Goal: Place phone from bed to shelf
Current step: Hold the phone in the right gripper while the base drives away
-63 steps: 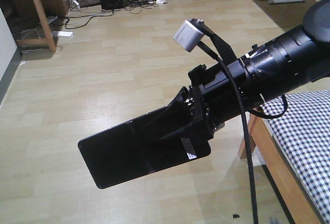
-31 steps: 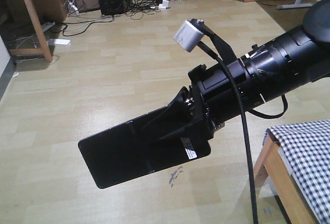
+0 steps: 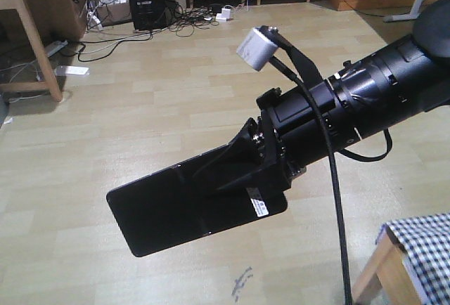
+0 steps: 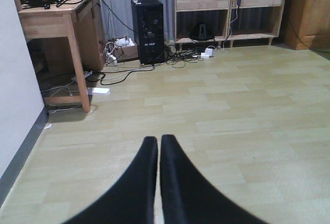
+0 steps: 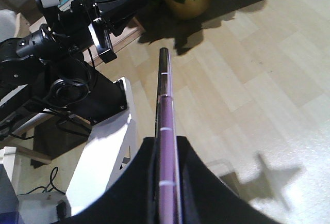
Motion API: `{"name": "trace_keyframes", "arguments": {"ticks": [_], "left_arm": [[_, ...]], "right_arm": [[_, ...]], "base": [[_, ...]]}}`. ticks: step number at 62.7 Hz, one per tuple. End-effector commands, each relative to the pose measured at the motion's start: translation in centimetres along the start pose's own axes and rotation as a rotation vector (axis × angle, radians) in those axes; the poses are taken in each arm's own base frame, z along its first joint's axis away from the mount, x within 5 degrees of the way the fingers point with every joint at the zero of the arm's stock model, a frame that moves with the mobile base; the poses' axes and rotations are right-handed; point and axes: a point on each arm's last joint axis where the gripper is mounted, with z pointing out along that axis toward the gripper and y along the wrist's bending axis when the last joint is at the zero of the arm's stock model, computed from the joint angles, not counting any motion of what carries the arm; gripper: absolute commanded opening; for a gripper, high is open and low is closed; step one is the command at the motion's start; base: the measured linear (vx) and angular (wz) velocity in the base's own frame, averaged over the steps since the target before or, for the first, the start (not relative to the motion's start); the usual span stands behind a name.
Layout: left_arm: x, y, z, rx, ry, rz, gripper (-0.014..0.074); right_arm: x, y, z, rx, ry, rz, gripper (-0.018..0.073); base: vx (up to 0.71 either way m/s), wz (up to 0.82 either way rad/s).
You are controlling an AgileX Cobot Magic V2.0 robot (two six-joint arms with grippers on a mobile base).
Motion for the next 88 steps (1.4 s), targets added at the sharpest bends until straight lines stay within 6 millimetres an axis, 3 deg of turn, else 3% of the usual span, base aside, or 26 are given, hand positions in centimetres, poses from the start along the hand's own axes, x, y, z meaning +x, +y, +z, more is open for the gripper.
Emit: {"name": "trace_keyframes", "arguments": {"ticks": [1,88], "left_arm": [[-0.43,0.02,-0.03,-0.003,-0.071,-0.009,0.0001],[-0.43,0.02,-0.03,-0.003,-0.071,-0.009,0.0001]], "right_arm": [[-0.79,2.12,-1.18,-0.076,-0.050,-0.026,-0.0002],[-0.79,2.12,-1.18,-0.076,-0.050,-0.026,-0.0002]], "base": [[0.40,-0.01],[0.43,-0.13]]}}
